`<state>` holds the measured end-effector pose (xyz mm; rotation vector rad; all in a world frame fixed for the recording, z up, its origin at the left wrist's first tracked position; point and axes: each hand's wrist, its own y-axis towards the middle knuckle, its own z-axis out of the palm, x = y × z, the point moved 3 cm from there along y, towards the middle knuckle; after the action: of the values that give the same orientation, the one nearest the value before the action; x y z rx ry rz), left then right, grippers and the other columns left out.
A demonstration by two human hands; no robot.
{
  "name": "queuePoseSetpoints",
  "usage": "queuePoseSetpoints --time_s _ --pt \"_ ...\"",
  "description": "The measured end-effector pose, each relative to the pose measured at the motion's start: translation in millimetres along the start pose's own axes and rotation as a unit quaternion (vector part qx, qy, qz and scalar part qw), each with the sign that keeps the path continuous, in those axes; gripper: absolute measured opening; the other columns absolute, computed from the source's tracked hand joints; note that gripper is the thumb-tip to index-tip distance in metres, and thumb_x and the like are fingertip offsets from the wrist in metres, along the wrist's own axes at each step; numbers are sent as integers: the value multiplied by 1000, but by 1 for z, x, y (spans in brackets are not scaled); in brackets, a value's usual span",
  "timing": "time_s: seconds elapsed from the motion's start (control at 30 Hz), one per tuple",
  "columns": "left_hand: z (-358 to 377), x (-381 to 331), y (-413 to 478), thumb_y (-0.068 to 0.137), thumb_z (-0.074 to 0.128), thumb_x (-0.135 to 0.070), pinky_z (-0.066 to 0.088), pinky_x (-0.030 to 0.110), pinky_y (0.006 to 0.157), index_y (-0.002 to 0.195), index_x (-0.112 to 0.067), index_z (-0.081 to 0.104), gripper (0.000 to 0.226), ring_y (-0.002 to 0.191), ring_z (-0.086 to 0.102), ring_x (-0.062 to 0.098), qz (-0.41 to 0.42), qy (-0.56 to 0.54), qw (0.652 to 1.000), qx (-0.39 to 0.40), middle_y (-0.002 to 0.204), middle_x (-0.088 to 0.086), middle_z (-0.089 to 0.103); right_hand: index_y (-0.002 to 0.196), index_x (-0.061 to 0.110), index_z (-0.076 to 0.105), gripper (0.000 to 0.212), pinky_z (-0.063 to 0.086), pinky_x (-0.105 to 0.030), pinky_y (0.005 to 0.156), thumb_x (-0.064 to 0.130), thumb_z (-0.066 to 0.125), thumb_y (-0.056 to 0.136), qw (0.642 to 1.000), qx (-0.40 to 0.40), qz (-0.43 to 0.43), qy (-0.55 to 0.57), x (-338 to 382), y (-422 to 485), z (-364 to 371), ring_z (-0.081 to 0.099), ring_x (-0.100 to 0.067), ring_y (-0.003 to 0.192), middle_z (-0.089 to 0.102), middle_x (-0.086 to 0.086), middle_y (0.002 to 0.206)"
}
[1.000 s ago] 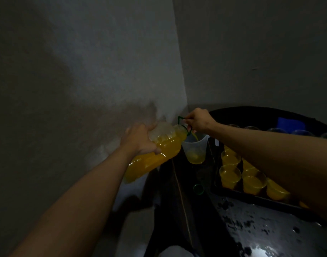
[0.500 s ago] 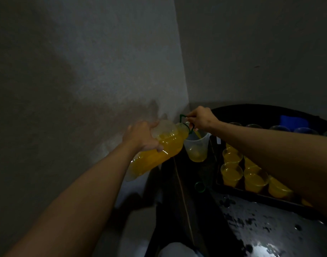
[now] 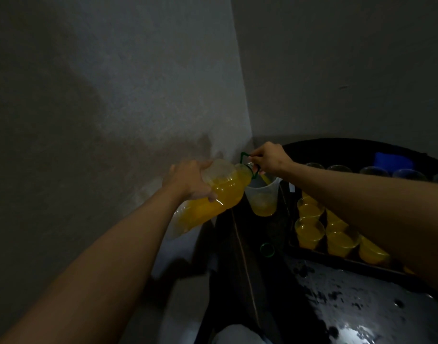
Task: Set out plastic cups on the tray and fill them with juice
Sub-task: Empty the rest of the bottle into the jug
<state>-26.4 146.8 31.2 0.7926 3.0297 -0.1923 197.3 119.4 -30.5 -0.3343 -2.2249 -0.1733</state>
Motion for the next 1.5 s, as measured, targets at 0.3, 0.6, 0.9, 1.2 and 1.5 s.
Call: queuePoseSetpoints --time_s 0.3,0.6,0.9,1.2,1.5 --pt "-4 1 1 57 86 -49 37 49 112 154 -40 36 110 139 45 31 -5 3 1000 9 147 6 54 103 0 73 24 61 -39 80 18 57 100 1000 -7 3 13 1 0 2 72 -26 85 73 -17 92" --pt "-8 1 1 58 86 -50 37 46 111 154 -40 35 109 139 45 32 -7 21 1000 13 150 6 52 105 0 73 23 62 -38 77 17 58 100 1000 -15 6 26 1 0 5 73 -25 81 74 -17 89" --pt "-15 -3 1 62 87 -48 33 46 112 155 -38 34 107 140 43 32 -1 35 999 21 150 7 51 106 -1 73 24 62 -39 76 18 59 100 999 -19 11 38 -4 1 7 74 -25 76 74 -16 86" --pt "-19 -5 4 64 85 -48 34 47 113 155 -38 34 105 139 44 34 -5 49 998 33 147 11 54 107 -1 73 23 62 -37 73 16 58 100 998 -20 21 55 -4 0 9 74 -27 76 74 -18 88" --pt "-25 -7 5 65 85 -50 38 46 111 156 -38 33 105 137 47 34 -3 58 997 43 142 11 57 103 -2 74 24 62 -38 76 16 59 100 997 -21 18 65 -5 -1 7 74 -26 77 74 -18 88"
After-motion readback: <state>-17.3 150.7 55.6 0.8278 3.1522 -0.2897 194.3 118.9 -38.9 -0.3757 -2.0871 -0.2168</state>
